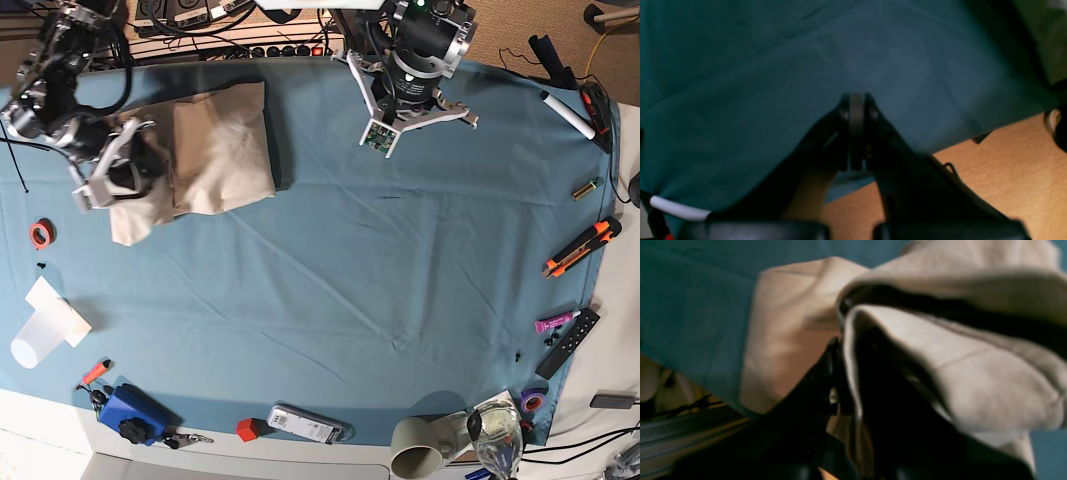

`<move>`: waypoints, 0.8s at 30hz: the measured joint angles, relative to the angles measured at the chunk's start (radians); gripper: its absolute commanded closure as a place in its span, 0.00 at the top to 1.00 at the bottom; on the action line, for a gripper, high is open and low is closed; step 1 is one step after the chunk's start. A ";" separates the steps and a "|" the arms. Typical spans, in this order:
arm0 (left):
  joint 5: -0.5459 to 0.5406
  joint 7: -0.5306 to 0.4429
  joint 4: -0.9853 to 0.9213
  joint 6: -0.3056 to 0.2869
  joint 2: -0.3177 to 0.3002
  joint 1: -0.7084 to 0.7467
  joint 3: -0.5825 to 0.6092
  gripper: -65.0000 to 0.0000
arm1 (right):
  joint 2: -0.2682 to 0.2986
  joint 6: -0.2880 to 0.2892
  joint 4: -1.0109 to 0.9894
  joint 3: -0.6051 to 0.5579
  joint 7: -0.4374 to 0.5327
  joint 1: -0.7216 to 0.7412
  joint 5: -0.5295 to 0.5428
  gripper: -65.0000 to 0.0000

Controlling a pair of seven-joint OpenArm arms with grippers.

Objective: Fold the T-shirt properly
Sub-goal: 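Raise the left gripper away and grasp the collar end with the right gripper, then fold the collar end over the stack with the right gripper and release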

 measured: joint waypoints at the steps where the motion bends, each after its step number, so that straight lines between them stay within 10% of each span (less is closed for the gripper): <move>1: 0.000 0.000 0.000 0.000 0.000 0.000 0.000 0.00 | -0.013 0.000 0.000 -0.014 0.000 0.000 0.000 0.00; 11: 0.000 -0.014 0.000 0.000 0.001 0.000 0.000 0.00 | -0.049 0.000 0.046 -0.087 0.001 -0.004 -0.093 0.09; 15: 0.000 -0.016 0.000 0.000 0.001 0.000 0.000 0.00 | -0.035 0.000 0.046 -0.087 0.000 -0.021 -0.051 0.27; 24: 0.000 -0.034 0.000 0.000 0.000 0.018 0.000 0.00 | -0.007 0.000 0.193 -0.084 -0.002 -0.041 0.134 0.27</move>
